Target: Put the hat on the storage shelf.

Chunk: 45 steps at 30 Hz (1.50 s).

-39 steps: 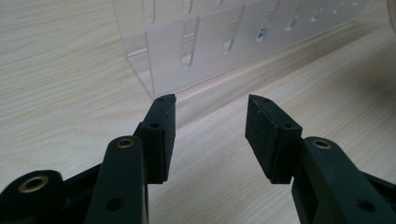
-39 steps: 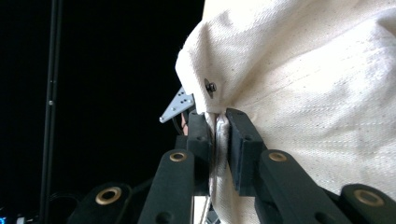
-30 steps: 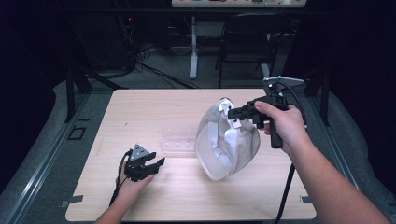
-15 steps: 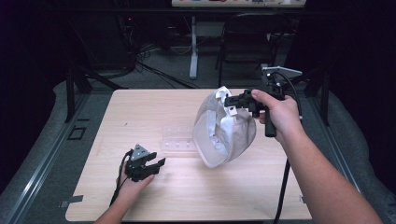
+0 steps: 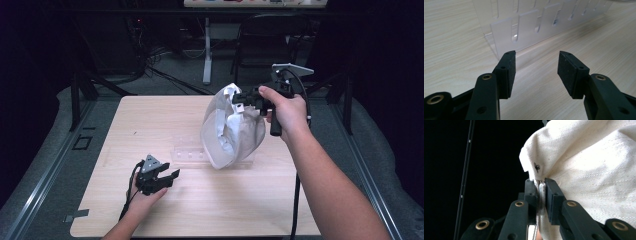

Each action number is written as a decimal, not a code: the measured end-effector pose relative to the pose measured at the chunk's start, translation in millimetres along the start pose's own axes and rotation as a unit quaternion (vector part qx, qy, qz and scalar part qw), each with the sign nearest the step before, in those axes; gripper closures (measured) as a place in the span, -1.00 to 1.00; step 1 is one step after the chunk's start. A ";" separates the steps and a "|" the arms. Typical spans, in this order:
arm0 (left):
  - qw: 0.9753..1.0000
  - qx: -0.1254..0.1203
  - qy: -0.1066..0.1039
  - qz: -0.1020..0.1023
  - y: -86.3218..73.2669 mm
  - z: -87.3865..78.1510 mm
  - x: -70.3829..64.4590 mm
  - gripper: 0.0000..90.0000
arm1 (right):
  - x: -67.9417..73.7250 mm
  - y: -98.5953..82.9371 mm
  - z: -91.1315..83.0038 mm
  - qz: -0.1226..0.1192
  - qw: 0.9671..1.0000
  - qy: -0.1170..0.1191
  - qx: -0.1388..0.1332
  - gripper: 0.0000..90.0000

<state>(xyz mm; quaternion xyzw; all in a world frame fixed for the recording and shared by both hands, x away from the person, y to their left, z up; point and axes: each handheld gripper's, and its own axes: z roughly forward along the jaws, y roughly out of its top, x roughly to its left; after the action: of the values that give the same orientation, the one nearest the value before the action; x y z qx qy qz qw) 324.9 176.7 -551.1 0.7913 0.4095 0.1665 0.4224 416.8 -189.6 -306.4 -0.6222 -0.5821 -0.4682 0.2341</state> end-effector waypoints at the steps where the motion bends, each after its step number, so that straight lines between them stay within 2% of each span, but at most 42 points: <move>1: 1.000 -0.007 -0.001 0.002 2.1 0.5 -3.7 0.06 | 0.6 2.3 2.4 0.001 1.000 0.003 -0.004 0.81; 6: 1.000 -0.022 -0.005 0.012 9.5 2.2 -14.4 -0.04 | 0.5 6.4 6.8 0.005 1.000 0.006 -0.011 0.81; 11: 0.998 -0.040 -0.029 0.030 27.4 3.9 -34.0 -0.05 | -0.3 11.5 10.9 0.010 1.000 0.009 -0.020 0.81; 14: 0.997 -0.052 -0.036 0.039 40.8 7.8 -46.6 -0.05 | -1.3 14.0 12.5 0.011 1.000 0.007 -0.024 0.81; 15: 0.997 -0.052 -0.036 0.039 40.8 7.8 -46.6 -0.05 | -1.5 14.7 13.3 0.013 1.000 0.006 -0.028 0.81; 16: 0.996 -0.065 -0.040 0.045 50.3 11.9 -56.1 -0.06 | -1.5 15.4 13.7 0.014 0.999 0.006 -0.028 0.81; 18: 0.996 -0.065 -0.047 0.050 54.9 13.5 -60.6 -0.11 | -1.6 15.9 14.3 0.015 0.999 0.006 -0.028 0.81; 20: 0.994 -0.071 -0.054 0.061 63.0 17.1 -71.4 -0.12 | -1.7 17.0 15.0 0.016 0.999 0.003 -0.032 0.80; 23: 0.992 -0.077 -0.054 0.090 76.0 22.2 -92.4 -0.18 | -0.5 18.2 15.5 0.016 0.999 0.001 -0.036 0.80; 28: 0.990 -0.075 -0.038 0.113 90.9 29.6 -110.0 -0.19 | -0.2 18.0 18.2 0.015 0.999 -0.001 -0.037 0.80; 30: 0.990 -0.073 -0.034 0.118 93.8 31.7 -112.3 -0.18 | -0.1 17.9 18.7 0.015 0.999 0.000 -0.037 0.80; 31: 0.990 -0.067 -0.024 0.122 99.4 36.2 -116.0 -0.18 | 0.0 17.5 19.7 0.013 0.999 -0.002 -0.037 0.80; 35: 0.991 -0.059 -0.008 0.120 106.9 42.7 -118.1 -0.07 | 0.3 17.5 20.5 0.013 0.999 0.000 -0.037 0.80; 38: 0.992 -0.053 -0.011 0.114 109.7 43.5 -116.3 0.16 | -0.2 17.6 20.5 0.013 0.999 -0.001 -0.037 0.80; 40: 0.992 -0.048 -0.010 0.115 110.9 43.9 -114.3 0.20 | -0.2 17.5 20.6 0.014 0.999 -0.002 -0.038 0.80; 41: 0.992 -0.047 -0.009 0.115 110.9 44.0 -113.3 0.34 | -0.5 17.4 19.8 0.013 0.999 -0.002 -0.040 0.80; 45: 0.993 -0.045 -0.006 0.112 110.6 42.7 -107.3 0.48 | -1.7 17.6 18.5 0.014 0.999 -0.002 -0.040 0.80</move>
<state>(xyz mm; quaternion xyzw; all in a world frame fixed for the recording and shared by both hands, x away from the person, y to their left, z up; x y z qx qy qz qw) 341.7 35.3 -478.3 0.8136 0.3077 0.2267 0.4381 439.3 -178.7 -311.7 -0.6399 -0.5551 -0.4864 0.2143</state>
